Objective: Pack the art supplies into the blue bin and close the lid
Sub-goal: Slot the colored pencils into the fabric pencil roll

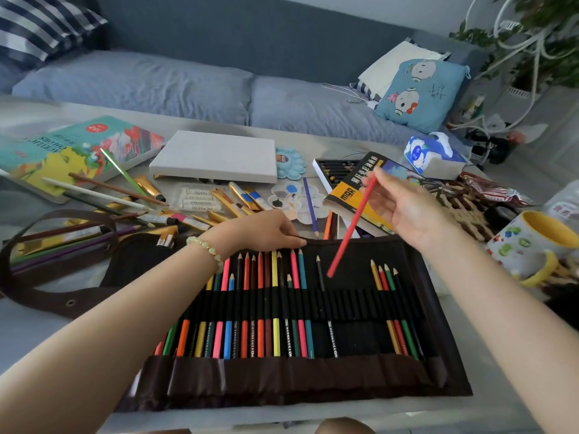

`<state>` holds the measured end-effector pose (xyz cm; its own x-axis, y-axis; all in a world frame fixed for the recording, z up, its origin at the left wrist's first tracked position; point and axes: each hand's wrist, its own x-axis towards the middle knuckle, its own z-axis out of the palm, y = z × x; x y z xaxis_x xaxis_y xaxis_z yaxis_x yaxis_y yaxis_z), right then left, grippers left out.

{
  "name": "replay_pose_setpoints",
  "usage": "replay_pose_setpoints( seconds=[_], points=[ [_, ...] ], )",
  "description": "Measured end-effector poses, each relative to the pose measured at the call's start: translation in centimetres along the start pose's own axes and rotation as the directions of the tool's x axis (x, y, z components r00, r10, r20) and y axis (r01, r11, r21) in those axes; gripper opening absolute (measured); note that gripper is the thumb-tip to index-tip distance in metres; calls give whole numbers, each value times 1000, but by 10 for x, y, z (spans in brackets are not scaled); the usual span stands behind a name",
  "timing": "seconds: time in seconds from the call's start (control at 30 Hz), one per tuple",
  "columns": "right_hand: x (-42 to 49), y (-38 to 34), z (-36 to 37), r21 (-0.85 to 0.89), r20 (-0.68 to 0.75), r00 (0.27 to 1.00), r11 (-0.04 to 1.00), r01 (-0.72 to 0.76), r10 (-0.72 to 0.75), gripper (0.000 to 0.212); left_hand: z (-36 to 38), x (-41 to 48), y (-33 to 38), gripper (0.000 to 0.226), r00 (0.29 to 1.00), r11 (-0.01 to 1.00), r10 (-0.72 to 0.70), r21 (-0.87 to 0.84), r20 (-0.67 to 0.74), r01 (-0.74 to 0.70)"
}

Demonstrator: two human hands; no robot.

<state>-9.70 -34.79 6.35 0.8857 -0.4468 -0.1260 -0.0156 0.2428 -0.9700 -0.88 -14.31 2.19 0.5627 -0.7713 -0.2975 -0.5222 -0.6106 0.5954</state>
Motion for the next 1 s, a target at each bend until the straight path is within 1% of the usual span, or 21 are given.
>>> replay_pose_setpoints(
  seconds=[0.1,0.17,0.27,0.43,0.53,0.67,0.8,0.87,0.93,0.97,1.0],
  points=[
    [-2,13,5,-50,-4,1000,999,-17,17,11,-2,-2,-2,19,1000,993,19,-112,-17,-21],
    [-2,18,9,-57,-4,1000,998,-29,29,11,-4,-2,-4,16,999,984,33,-175,-34,-38],
    [0,20,13,-88,6,1000,996,-27,27,10,-4,-3,-6,14,999,971,43,-235,-34,-49],
    [8,15,16,-285,48,998,958,40,-28,10,-8,-8,-5,16,999,943,47,-330,-8,-47],
    [16,13,20,-352,76,996,934,68,-43,10,-12,-11,-5,18,999,925,54,-376,2,-49],
    [22,11,28,-447,123,992,895,19,40,12,-14,-13,-5,21,997,912,74,-406,29,-56],
    [18,17,45,-600,204,961,800,-29,189,18,-13,-12,-6,20,997,901,73,-430,31,-53],
    [11,20,53,-698,267,933,716,16,240,16,-12,-10,-8,22,999,899,45,-436,16,-33],
    [2,22,56,-765,297,919,640,65,261,16,-12,-10,-12,23,1000,898,11,-441,17,-2],
    [-1,22,56,-763,299,918,643,66,260,15,-11,-10,-13,22,1000,898,3,-441,22,7],
    [-3,21,55,-736,301,919,675,54,254,14,-12,-10,-14,22,1000,899,4,-438,25,7]
  ],
)
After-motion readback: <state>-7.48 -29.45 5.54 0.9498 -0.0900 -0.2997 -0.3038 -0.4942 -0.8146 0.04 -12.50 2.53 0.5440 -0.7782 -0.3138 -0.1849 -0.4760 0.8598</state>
